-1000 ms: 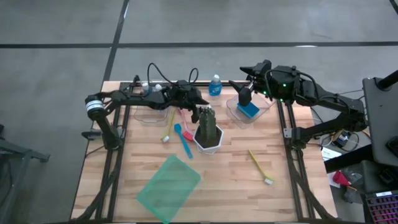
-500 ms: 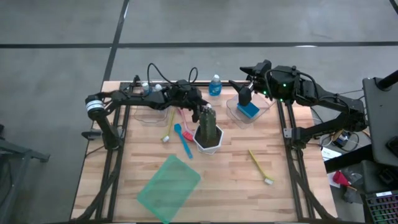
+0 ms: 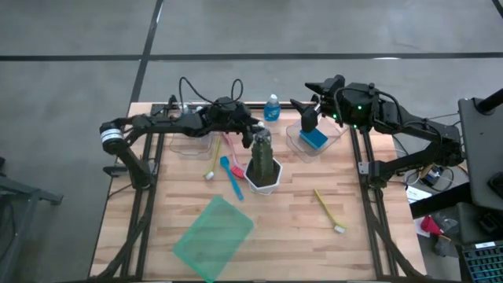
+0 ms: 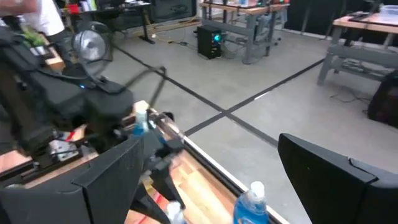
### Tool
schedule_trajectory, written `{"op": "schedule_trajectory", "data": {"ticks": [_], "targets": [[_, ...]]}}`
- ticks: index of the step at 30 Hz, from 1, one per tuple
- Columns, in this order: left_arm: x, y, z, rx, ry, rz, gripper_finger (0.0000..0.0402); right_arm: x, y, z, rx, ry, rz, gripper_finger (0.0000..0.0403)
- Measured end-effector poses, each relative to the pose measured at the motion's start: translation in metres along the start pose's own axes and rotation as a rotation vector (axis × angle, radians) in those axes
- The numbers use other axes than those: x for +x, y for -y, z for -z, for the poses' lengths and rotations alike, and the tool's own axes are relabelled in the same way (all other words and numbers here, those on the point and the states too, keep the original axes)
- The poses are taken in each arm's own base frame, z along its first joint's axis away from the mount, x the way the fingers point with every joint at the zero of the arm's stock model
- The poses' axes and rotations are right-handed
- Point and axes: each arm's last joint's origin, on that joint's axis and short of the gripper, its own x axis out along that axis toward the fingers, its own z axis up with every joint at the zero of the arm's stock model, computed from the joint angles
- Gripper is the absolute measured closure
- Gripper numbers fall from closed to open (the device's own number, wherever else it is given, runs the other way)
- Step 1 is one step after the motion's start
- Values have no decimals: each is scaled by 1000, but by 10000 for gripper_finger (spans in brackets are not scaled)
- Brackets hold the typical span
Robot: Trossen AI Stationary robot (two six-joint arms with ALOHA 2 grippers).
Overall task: Pick & Place Kitchen Sink Supplies
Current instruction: Put the blue liquid detergent into the left transparent bin
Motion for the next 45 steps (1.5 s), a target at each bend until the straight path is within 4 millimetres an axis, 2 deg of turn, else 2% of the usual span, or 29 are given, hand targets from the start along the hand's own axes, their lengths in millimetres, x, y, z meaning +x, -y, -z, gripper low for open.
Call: {"op": "schedule_trajectory", "data": {"ticks": [6,14,21,26,33,38,45], "targets": [[-34,4,-17,-49,-9,-92,278,0,0,0,-1,2,8,37],[-100,12,-37,-143,1,-326,279,0,0,-4,-14,34,8,37],[-155,16,-33,-300,-15,-623,277,-1,-1,-12,-17,110,2,37],[-182,24,-27,-345,-46,-690,279,-1,-1,-14,-31,135,0,37],[-203,29,-16,-408,-57,-813,279,-1,-1,-14,-40,135,0,37],[-200,28,-7,-374,-69,-878,281,-1,-1,-14,-48,136,0,37],[-196,24,17,-356,-158,-911,289,-1,-1,-14,-49,136,0,37]]}}
